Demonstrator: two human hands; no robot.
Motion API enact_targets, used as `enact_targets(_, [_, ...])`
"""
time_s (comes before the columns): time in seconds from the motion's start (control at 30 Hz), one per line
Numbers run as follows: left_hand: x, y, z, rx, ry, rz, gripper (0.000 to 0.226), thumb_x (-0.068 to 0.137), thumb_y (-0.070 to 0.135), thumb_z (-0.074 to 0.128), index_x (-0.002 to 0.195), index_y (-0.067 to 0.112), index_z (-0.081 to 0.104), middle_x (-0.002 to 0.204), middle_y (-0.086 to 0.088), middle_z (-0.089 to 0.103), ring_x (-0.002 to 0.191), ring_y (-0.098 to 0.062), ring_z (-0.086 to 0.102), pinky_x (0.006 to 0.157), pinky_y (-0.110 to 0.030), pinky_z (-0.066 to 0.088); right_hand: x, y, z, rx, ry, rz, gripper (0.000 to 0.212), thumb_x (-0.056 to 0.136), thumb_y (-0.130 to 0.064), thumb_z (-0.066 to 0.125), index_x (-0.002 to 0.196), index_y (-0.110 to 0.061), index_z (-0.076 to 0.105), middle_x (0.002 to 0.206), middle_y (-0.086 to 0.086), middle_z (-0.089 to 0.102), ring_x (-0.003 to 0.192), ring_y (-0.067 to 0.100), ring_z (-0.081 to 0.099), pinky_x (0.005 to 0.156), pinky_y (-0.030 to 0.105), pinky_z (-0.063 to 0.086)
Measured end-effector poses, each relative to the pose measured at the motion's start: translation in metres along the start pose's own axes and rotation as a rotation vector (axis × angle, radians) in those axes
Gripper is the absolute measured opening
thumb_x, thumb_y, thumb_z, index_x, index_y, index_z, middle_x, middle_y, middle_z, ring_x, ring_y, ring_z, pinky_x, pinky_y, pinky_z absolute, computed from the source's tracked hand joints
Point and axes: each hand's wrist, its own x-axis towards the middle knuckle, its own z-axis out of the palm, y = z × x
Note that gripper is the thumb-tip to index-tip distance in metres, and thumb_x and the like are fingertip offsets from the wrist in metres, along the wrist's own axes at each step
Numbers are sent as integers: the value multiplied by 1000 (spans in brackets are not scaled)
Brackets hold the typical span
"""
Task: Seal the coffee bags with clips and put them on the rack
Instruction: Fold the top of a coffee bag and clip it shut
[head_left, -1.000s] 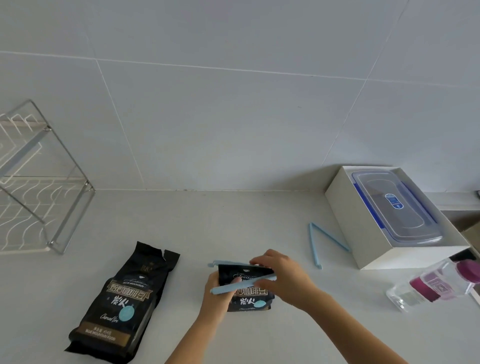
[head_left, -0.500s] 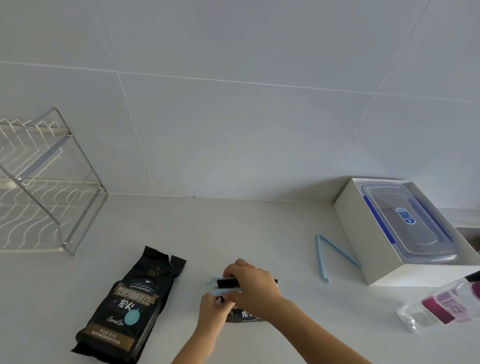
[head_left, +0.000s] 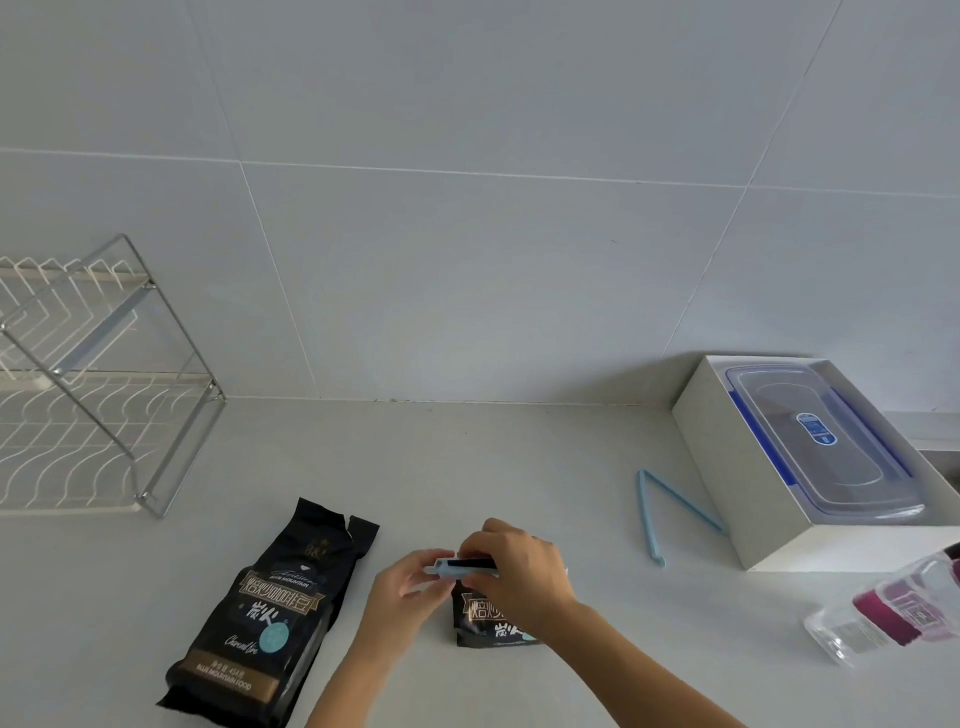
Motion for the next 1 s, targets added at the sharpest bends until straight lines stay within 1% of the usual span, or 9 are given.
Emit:
enact_targets(0.1, [1,2,-5,147,13,48,18,81,19,70,83,36,72,87,17,74,84,-2,66,74,-21,48,-1,0,1,0,-8,-6,18,84,-36,58,101,-32,62,99,-6,59,84,19,61,61,26,31])
enact_targets(0.17, [0,2,-4,204,35,72,18,81,21,70,81,39,70,84,22,72,82,2,63,71,-20,45,-2,1,1,-4,-8,-1,19,84,-36,56,102,-33,63,99,-6,59,83,20,61,61,26,31])
enact_targets(0.23, [-1,0,-1,220,71,85,15,80,22,71,82,38,70,81,18,73,81,1,62,70,-20,43,-3,2,2,-6,-6,7,20,85,-38,55,103,-33,63,98,-5,59,83,20,61,60,27,31])
enact_targets(0.37, [-4,-7,3,246,140,87,10,79,21,72,87,26,73,84,8,74,82,-9,64,71,-20,44,-5,3,7,-9,-13,10,21,86,-36,53,104,-33,64,99,-4,59,83,22,61,62,27,32])
enact_targets(0.43, [-6,-9,5,252,154,87,10,79,19,72,87,24,73,82,6,74,79,-10,64,70,-21,44,-7,3,9,-21,-11,7,22,87,-38,52,104,-32,64,99,-3,59,84,24,61,62,28,31])
enact_targets(0.57, [-7,-9,7,240,154,90,8,80,21,71,86,27,73,79,5,74,77,-9,64,70,-23,45,-8,4,13,-48,12,-4,23,89,-37,49,106,-30,63,101,0,57,85,27,61,62,28,30])
enact_targets(0.7, [-5,-9,7,253,152,82,9,80,22,71,84,30,72,78,7,74,76,-8,64,67,-20,45,-9,6,16,-82,36,-21,26,90,-36,46,110,-29,61,104,1,56,88,27,61,61,28,29])
enact_targets(0.8, [-4,-9,7,256,165,79,13,79,20,72,83,32,71,77,7,75,76,-8,66,69,-24,48,-9,7,17,-75,43,-24,26,89,-36,47,111,-30,59,105,0,56,88,26,60,61,28,29])
enact_targets(1.0, [-2,-15,9,198,142,46,18,83,12,67,97,22,73,82,4,75,81,-10,69,72,-23,51,-6,9,13,-10,35,-11,24,83,-40,56,106,-32,60,103,-4,58,89,23,62,65,27,33])
